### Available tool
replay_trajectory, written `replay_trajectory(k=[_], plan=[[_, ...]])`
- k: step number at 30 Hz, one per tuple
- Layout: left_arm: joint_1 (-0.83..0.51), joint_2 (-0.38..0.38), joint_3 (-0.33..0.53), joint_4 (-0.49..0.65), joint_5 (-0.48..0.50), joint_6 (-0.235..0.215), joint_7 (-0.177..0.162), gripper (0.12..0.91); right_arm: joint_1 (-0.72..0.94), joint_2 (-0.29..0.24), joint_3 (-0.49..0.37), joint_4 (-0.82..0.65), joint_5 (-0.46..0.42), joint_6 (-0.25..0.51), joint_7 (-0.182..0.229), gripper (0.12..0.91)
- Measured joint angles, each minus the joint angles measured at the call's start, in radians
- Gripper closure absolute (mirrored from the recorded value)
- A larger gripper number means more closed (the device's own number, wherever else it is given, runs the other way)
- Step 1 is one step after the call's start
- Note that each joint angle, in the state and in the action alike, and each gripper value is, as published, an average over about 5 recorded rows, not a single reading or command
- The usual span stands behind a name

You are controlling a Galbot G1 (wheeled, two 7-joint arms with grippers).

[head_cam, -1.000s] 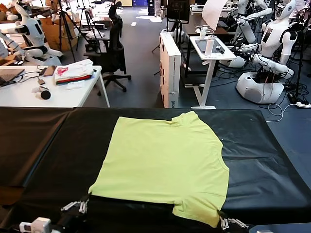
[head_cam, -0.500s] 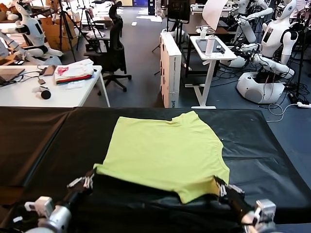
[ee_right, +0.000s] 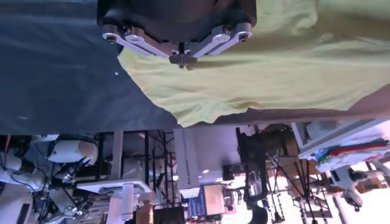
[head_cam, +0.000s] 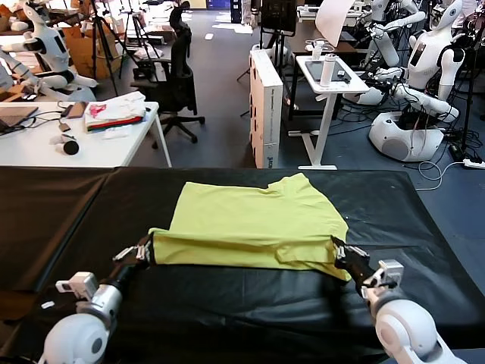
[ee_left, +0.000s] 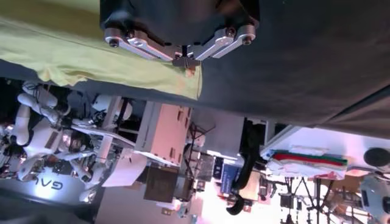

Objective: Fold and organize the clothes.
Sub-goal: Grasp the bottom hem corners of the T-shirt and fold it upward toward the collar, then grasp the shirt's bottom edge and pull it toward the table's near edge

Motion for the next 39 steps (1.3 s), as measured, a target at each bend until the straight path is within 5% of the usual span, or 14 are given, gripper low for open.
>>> replay_trajectory(k=[7, 11, 17, 20, 24, 30, 39], plan=[[-0.050, -0.002, 0.028, 0.063, 0.014, -0.004, 0.002, 0.882, 0.002, 0.011, -0.001, -0.015, -0.002, 0.006, -0.009, 0.887], [-0.076, 0.007, 0.037, 0.094, 0.015, -0.006, 0.004, 0.882, -0.012, 0.010, 0.015, -0.004, -0.008, 0.050, -0.057, 0.860], [-0.089, 0.002, 0.040, 0.114, 0.035, -0.024, 0.018, 0.871, -0.054, -0.015, 0.051, 0.043, -0.025, 0.092, -0.105, 0.543], [-0.079, 0.001, 0.038, 0.105, 0.055, -0.035, 0.028, 0.764, -0.081, -0.031, 0.068, 0.068, -0.039, 0.085, -0.110, 0.353], [-0.063, -0.003, 0.031, 0.093, 0.074, -0.042, 0.031, 0.508, -0.119, -0.050, 0.088, 0.094, -0.052, 0.062, -0.106, 0.157], [-0.035, -0.003, 0.013, 0.080, 0.082, -0.043, 0.027, 0.177, -0.234, -0.101, 0.145, 0.151, -0.056, 0.031, -0.107, 0.119], [0.066, -0.006, -0.009, 0.015, 0.089, -0.051, 0.027, 0.123, -0.350, -0.147, 0.183, 0.176, -0.052, 0.003, -0.132, 0.118]])
